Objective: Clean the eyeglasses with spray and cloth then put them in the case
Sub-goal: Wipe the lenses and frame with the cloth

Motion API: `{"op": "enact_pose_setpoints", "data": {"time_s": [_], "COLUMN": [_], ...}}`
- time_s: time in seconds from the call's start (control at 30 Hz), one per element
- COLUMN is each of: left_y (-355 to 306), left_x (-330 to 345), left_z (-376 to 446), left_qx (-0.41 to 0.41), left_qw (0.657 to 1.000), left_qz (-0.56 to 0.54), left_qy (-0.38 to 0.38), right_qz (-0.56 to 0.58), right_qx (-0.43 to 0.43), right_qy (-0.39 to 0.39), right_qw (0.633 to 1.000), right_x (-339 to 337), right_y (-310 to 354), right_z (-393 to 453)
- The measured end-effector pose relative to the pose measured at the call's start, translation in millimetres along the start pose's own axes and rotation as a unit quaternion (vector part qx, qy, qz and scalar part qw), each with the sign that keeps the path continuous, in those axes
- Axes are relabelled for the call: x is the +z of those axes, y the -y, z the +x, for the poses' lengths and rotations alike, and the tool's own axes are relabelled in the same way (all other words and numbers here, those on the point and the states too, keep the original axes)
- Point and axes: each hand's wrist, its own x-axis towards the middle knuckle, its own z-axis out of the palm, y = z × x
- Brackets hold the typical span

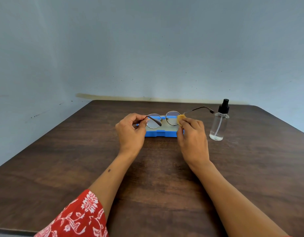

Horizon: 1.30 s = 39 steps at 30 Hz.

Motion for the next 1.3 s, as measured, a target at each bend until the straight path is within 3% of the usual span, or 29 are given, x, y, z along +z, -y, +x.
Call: {"op": "enact_pose_setpoints", "data": {"time_s": [0.17,0.37,0.6,0.77,0.97,1.17,1.3], "left_y": [-0.2,0.0,-0.7,-0.8,-1.4,-1.9,-0.6], "left_x": [0.3,-0.2,-0.1,2.3,0.5,0.1,0.4], "left_z": [-1.4,0.3,0.7,0.3,0.1,1.5,0.6], "left_qx": [0.012,0.011,0.010,0.003,0.004,0.003,0.002], "left_qw": [1.000,1.000,1.000,1.000,1.000,1.000,1.000], "left_qz": [0.000,-0.001,0.003,-0.006,0.006,0.001,0.007], "left_qy": [0.001,-0.001,-0.002,0.004,0.006,0.003,0.005], "right_qz": [0.020,-0.002,0.010,0.006,0.017,-0.004,-0.001], "right_qx": [-0.047,0.012,-0.028,0.025,-0.015,0.025,-0.015], "right_qy": [0.035,0.016,0.040,0.005,0.033,0.015,0.025], "right_qw": [0.998,1.000,0.999,1.000,0.999,1.000,1.000], "right_x": [6.7,1.7,4.9,1.7,3.1,-1.3,1.4], "right_y": [9.2,3.6,8.8,4.7,9.4,2.8,7.0], "right_z": [-3.0,-1.5,-1.7,0.7,-0.9,0.9,-0.5]}}
